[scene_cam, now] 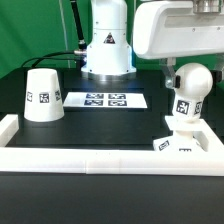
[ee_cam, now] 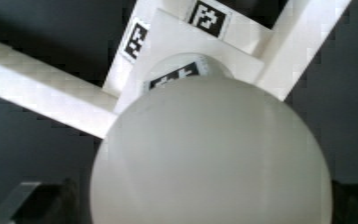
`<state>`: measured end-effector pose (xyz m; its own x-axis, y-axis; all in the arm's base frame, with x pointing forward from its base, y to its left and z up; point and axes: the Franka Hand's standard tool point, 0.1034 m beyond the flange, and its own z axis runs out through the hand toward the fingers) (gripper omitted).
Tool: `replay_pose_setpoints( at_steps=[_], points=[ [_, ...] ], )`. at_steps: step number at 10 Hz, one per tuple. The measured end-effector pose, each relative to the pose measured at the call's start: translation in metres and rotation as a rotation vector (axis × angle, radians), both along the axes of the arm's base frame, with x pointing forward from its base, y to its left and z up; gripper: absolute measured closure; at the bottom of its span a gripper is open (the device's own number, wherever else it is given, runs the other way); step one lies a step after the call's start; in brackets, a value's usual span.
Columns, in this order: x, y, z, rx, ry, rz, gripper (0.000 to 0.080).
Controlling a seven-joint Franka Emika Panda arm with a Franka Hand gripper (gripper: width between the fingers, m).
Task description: Assemble lamp
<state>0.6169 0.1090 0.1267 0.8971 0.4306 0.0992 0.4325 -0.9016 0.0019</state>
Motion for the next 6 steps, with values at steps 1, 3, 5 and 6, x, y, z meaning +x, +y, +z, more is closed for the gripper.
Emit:
replay_pose_setpoints(
  at_steps=[1, 3, 5, 6],
  points=[
    [0.0002, 0.0001, 0.0001, 0.001, -0.001, -0.002, 0.0226],
    [0.0002, 0.0000, 0.0001, 0.001, -0.001, -0.002, 0.0226],
    [0.0002, 0.0000, 0.0001, 0.002, 0.000, -0.010, 0.0226],
    [0.0001, 0.0003, 0.0002, 0.008, 0.001, -0.041, 0.0226]
  ],
)
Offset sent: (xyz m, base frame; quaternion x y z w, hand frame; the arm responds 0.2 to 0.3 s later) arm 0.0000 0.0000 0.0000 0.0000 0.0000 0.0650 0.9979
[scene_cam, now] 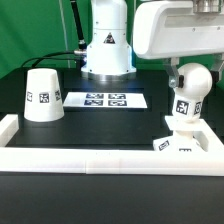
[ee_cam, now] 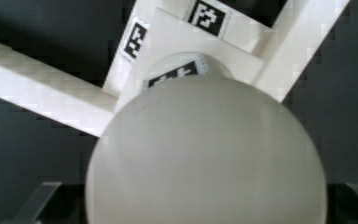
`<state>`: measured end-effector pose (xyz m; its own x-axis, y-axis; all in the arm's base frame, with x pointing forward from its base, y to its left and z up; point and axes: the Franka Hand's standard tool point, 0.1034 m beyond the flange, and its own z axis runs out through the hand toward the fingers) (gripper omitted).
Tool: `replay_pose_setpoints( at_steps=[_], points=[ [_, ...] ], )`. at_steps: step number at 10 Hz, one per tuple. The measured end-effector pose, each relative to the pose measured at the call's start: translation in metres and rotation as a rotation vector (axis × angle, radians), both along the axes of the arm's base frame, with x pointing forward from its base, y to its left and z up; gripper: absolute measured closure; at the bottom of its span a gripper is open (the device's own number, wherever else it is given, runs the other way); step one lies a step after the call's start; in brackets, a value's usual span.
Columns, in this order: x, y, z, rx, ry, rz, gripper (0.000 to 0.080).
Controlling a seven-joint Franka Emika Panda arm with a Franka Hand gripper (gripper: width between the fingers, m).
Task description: Assemble lamp
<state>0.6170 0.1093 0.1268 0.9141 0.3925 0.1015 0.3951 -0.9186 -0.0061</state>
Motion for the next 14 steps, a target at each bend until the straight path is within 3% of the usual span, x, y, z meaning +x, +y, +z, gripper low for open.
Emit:
replay_pose_setpoints(
  at_steps=[5, 10, 14],
  points=[
    [0.000, -0.009, 0.000, 0.071, 0.002, -0.519, 0.0223],
    [0.000, -0.013, 0.000, 0.099, 0.017, -0.807, 0.0223],
    [-0.007, -0.011, -0.001, 0.127, 0.041, -1.236, 0.0223]
  ],
)
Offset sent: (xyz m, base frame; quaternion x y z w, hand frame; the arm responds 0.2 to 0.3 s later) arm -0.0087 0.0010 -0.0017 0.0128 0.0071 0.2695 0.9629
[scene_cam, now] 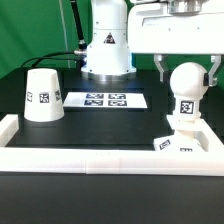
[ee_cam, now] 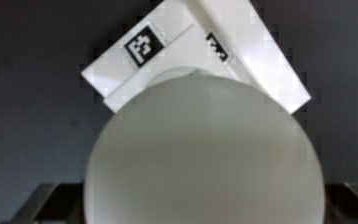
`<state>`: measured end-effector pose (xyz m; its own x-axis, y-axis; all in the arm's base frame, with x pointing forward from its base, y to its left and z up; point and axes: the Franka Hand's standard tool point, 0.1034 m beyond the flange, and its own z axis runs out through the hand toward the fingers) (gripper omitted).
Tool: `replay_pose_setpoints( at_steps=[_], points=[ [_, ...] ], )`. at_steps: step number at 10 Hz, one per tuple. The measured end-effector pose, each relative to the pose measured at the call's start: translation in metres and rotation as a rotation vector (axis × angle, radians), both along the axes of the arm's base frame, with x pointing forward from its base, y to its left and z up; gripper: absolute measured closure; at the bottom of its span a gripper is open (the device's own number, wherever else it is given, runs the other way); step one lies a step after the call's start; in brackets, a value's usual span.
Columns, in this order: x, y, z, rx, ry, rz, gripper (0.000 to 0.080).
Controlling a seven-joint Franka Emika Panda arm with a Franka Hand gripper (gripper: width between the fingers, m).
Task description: Assemble lamp
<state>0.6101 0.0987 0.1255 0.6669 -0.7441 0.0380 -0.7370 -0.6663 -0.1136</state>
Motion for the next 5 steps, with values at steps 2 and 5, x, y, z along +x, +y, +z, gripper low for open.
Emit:
replay_pose_setpoints(
  at_steps=[2, 5],
  points=[
    [-0.0023, 0.0014, -0.0012, 0.043, 0.023, -0.226, 0.0223],
    [-0.0023, 0.0041, -0.0015, 0.127, 0.063, -0.533, 0.0223]
  ],
)
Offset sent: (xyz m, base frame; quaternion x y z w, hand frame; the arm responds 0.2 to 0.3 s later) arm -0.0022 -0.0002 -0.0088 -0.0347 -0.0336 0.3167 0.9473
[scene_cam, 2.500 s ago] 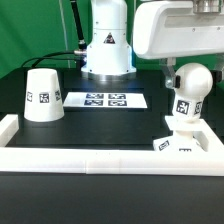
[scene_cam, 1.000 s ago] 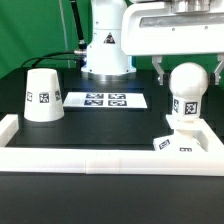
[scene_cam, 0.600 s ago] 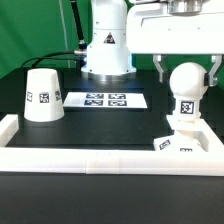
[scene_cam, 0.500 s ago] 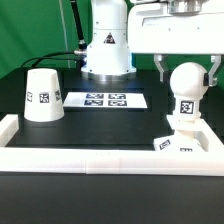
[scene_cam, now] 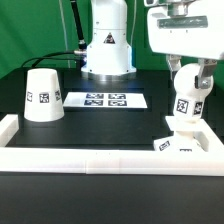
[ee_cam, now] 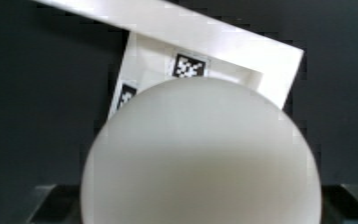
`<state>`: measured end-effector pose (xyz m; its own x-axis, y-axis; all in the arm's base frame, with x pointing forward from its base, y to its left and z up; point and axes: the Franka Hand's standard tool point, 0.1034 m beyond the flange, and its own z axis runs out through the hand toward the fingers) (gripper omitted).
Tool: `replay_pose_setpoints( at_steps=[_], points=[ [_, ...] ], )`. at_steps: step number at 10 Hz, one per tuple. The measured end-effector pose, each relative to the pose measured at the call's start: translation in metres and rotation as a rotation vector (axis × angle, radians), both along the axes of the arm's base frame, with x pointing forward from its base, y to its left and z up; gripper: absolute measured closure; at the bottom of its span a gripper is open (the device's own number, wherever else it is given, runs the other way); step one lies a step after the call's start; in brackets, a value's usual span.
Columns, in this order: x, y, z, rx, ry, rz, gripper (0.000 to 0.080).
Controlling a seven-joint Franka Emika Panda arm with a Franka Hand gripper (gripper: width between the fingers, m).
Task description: Assemble lamp
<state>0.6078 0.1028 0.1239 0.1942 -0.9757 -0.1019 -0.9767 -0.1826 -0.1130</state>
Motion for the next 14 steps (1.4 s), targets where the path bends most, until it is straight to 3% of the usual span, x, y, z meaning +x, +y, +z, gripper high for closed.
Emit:
replay_pose_setpoints(
  at_steps=[3, 5, 9, 14],
  points=[
    [0.0002, -0.0004, -0.0003, 0.022, 0.005, -0.056, 0.0223],
    [0.0002, -0.0002, -0.0005, 0.016, -0.002, 0.004, 0.0114],
    [0.0040, 0.0007, 0.0014, -0.026, -0.059, 0.439, 0.0101],
    [0.0039, 0.0003, 0.0010, -0.055, -0.097, 0.734, 0.0101]
  ],
)
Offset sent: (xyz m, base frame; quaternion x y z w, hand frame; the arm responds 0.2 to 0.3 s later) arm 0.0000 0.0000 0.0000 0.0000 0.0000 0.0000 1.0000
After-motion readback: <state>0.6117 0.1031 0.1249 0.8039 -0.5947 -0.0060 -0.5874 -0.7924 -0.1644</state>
